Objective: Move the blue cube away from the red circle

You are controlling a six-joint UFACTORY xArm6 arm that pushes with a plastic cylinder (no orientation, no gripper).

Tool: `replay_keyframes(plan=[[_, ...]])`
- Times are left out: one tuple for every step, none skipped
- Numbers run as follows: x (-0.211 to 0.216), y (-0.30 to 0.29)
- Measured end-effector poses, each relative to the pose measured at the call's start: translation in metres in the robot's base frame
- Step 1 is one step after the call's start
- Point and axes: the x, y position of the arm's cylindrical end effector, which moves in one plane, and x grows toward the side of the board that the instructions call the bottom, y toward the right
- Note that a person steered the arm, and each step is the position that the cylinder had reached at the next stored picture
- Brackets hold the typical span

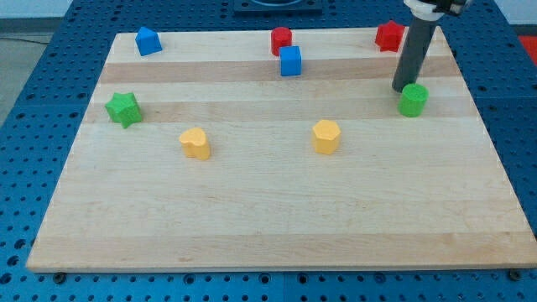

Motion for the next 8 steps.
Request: replay_keyframes(plan=[[0.000,0.000],[-0.027,-0.008],[-0.063,-0.043],[-0.079,-0.103],[-0.091,-0.135],[-0.093,-0.141],[-0.091,-0.157],[-0.078,-0.168]])
